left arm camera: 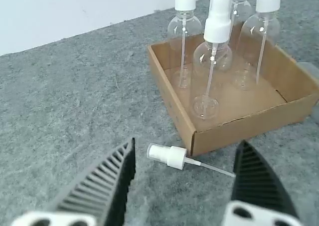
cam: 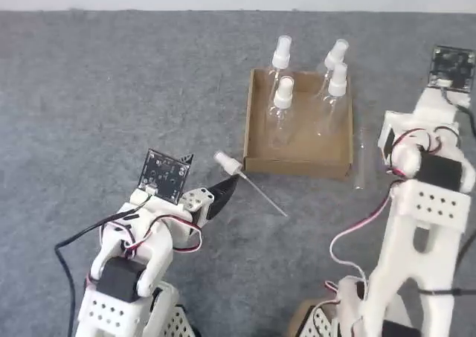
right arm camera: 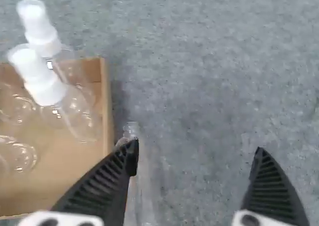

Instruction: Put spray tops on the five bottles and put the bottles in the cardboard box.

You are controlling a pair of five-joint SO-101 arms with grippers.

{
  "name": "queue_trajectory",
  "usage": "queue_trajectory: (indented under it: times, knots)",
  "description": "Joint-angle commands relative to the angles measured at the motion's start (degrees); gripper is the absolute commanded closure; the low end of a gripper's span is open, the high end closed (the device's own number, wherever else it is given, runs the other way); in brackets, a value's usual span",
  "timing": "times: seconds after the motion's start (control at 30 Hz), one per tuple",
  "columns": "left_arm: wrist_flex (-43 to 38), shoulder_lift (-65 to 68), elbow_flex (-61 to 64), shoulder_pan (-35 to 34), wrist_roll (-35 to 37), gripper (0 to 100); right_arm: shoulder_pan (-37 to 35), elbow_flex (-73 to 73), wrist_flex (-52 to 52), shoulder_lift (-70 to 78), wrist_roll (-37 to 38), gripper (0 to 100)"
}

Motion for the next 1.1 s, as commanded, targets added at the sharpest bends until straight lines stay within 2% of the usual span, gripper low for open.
queue_trajectory:
  times: [0.0, 0.13, 0.3, 0.47, 0.63, 0.77, 1.07]
  knots:
    - [-1.93, -0.79, 0.31, -0.44, -0.62, 71, 0.75, -0.18, 0.31, 5.41, 0.88, 70.4]
    - [-1.58, -0.79, 0.31, -0.44, -0.62, 71, 0.13, 0.09, -3.12, 13.49, 6.77, 70.2]
    - [-1.58, -0.79, 0.22, -0.97, -0.62, 71, -2.59, -0.18, -9.8, 21.05, 3.34, 70.2]
    - [-1.85, -0.79, 0.13, -5.01, -0.62, 71, -3.65, -0.18, -13.23, 25.1, 4.48, 70.2]
    - [-0.88, -0.79, 0.66, -12.13, -0.62, 71, -3.47, -0.18, -17.71, 29.32, 4.22, 70.2]
    - [-0.79, -0.79, 0.92, -15.12, -0.44, 71, -4.35, -0.18, -18.15, 32.4, 4.22, 70.5]
    - [-0.79, -0.79, 0.92, -14.95, -0.26, 71, -3.12, -0.26, -14.73, 35.3, 4.75, 70.3]
